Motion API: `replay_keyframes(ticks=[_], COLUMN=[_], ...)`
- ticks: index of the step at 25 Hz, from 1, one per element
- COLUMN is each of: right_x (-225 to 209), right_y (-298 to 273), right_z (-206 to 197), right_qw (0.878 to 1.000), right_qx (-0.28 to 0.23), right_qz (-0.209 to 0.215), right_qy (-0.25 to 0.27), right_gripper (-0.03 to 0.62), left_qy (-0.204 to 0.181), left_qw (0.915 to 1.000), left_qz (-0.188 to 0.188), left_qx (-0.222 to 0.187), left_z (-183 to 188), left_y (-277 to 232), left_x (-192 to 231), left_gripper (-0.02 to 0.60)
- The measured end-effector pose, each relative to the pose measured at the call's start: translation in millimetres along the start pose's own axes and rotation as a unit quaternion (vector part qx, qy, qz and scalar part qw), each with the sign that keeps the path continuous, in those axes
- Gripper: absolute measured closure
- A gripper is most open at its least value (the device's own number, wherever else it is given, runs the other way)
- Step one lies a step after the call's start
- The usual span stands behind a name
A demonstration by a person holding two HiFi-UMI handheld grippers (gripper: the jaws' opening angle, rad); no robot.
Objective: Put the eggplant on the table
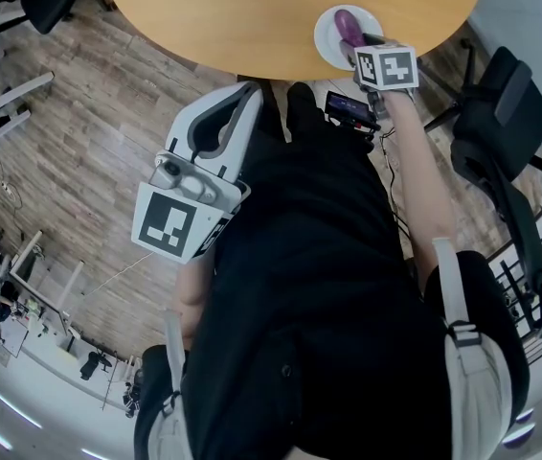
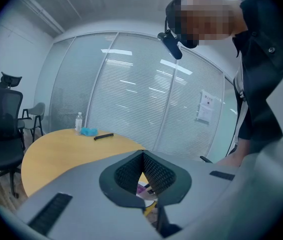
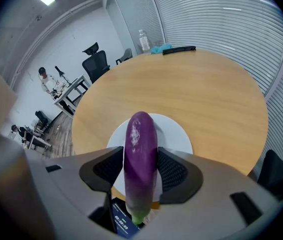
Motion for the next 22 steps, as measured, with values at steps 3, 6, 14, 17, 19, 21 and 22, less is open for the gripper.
replay_keyframes(ticks=[3, 6, 14, 17, 19, 21, 22], right_x=[1, 1, 1, -1, -2, -1, -1], right_y=[0, 1, 5, 7, 8, 11, 13], right_z=[0, -1, 1, 2, 4, 5, 5], right_qw=[1.0, 1.0, 1.0, 1.0, 1.0, 1.0, 1.0], right_qx=[-0.002, -0.001, -0.002, -0.006, -0.008, -0.011, -0.013], right_qz=[0.001, 0.0, -0.001, -0.005, -0.005, -0.005, -0.006], right_qy=[0.001, 0.001, 0.003, 0.003, 0.003, 0.004, 0.004], right_gripper=[0.376, 0.376, 0.376, 0.376, 0.376, 0.376, 0.376], left_qy=[-0.003, 0.001, -0.003, -0.001, 0.001, 0.001, 0.002], left_qw=[1.0, 1.0, 1.0, 1.0, 1.0, 1.0, 1.0], left_qz=[0.0, -0.002, -0.001, 0.0, 0.0, 0.0, 0.0], left_qx=[0.001, 0.0, -0.003, -0.003, -0.003, -0.004, -0.004], left_z=[0, -1, 0, -1, -2, -3, -3], left_y=[0, 1, 2, 2, 3, 4, 4], left_x=[-1, -3, -3, -2, -2, -2, -3], left_gripper=[0.569, 0.569, 0.569, 0.569, 0.569, 0.569, 0.569])
Point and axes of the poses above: the fingertips, and each gripper's own axes: y backward along the fingers, x to its left, z out of its top, the point moved 7 cm from there along y, backward along the fingers, and after that the axes turned 8 degrees about -y, right-handed, at the moved point
